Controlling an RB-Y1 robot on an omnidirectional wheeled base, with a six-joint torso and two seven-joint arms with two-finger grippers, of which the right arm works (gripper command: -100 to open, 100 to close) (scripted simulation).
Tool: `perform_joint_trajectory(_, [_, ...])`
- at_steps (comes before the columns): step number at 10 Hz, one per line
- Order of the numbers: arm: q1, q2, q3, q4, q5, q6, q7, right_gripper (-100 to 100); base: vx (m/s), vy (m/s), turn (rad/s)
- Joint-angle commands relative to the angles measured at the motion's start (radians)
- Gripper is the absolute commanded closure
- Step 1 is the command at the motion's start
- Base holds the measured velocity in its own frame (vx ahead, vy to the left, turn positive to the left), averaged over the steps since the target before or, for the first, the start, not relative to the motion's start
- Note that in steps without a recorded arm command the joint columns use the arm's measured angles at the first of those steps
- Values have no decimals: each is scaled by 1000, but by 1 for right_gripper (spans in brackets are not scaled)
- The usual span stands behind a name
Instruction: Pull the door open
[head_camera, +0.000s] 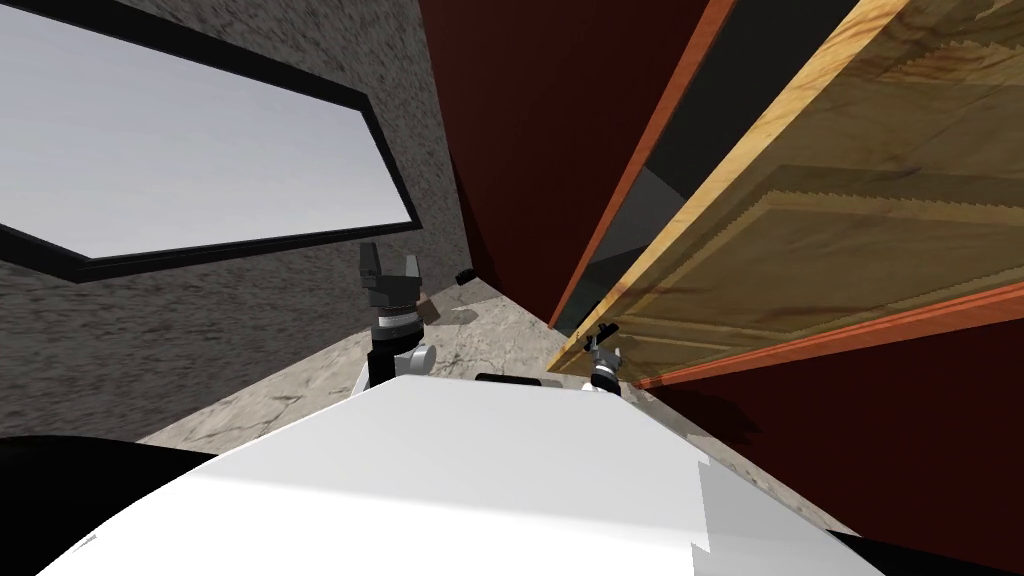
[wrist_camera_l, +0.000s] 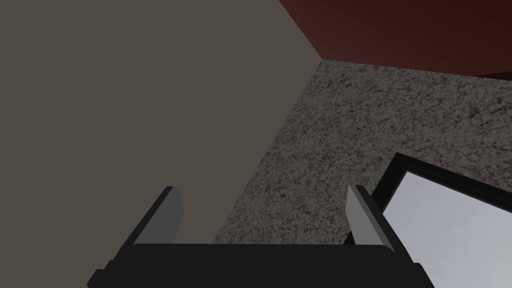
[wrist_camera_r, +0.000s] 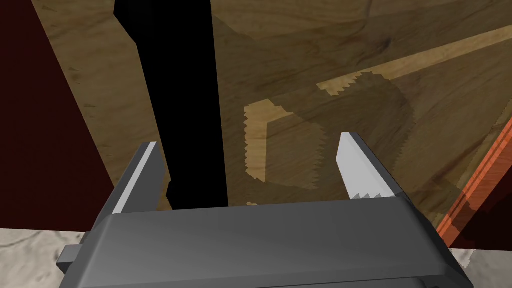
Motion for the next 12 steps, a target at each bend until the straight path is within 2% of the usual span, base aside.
perform_joint_trajectory(1, [8,-14,-12,0,-5,1,-1,100,-237,1,51])
perform_joint_trajectory(2, [5,-13,-11,0,-4,1,-1,100,-216,28,42])
perform_joint_trajectory(3, [-16,-4,-3,6,1,7,5,100,-139,7,221])
perform_joint_trajectory(4, [-21,-2,-2,8,2,8,6,100,13,-39,152])
perform_joint_trajectory(12, [-38,6,4,12,6,13,11,100,161,-37,34])
